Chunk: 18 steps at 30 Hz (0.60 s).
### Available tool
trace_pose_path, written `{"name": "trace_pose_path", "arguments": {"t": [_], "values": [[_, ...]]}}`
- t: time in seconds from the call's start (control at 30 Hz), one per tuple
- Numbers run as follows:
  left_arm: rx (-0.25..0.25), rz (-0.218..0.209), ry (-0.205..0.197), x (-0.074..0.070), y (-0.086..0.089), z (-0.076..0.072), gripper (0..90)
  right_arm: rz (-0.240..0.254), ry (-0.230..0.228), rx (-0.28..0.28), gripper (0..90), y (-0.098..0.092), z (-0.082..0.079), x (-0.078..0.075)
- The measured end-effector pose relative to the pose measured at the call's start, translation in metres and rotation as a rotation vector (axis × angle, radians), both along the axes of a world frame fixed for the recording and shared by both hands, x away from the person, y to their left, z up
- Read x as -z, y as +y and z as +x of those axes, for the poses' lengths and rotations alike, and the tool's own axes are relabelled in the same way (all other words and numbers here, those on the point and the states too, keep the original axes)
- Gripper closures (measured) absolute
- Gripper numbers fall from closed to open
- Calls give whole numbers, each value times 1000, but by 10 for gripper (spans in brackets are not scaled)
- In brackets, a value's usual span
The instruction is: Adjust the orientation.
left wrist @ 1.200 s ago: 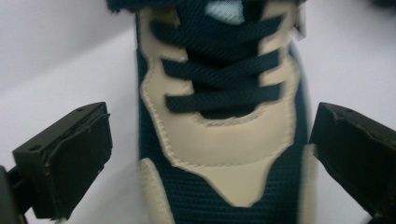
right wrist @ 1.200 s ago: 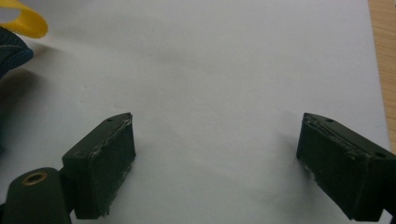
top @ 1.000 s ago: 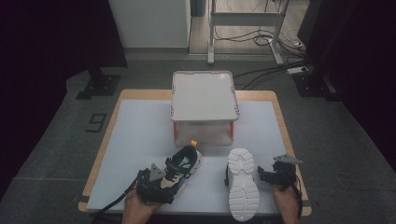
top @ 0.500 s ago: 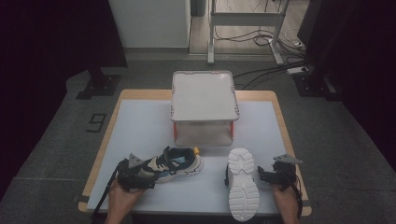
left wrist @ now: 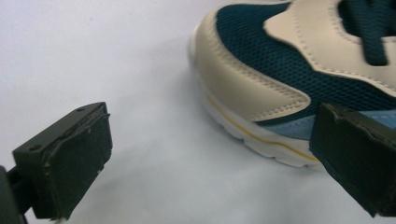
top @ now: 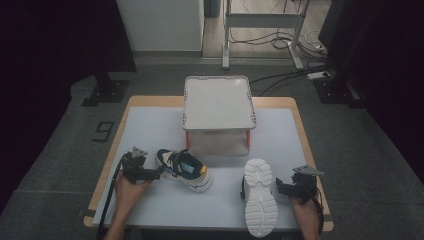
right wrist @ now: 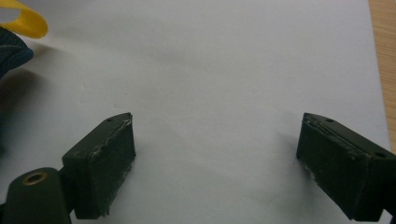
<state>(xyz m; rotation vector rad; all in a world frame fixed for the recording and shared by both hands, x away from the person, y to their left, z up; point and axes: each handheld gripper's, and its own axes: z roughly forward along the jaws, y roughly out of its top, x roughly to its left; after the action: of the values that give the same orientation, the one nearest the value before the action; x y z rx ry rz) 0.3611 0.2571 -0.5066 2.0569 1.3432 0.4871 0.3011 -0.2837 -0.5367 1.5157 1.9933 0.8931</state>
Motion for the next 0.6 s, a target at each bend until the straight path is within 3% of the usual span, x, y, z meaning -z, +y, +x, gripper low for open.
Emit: {"name": "trace_pose_path", "arguments": {"t": [0.33, 0.47, 0.6], "values": [[-9, 44, 13, -4, -5, 33, 0, 0, 0, 0, 109, 0, 0, 0], [-18, 53, 26, -9, -4, 25, 8, 0, 0, 0, 110, 0, 0, 0], [25, -5, 16, -17, -9, 1, 21, 1, -3, 2, 110, 0, 0, 0]]}}
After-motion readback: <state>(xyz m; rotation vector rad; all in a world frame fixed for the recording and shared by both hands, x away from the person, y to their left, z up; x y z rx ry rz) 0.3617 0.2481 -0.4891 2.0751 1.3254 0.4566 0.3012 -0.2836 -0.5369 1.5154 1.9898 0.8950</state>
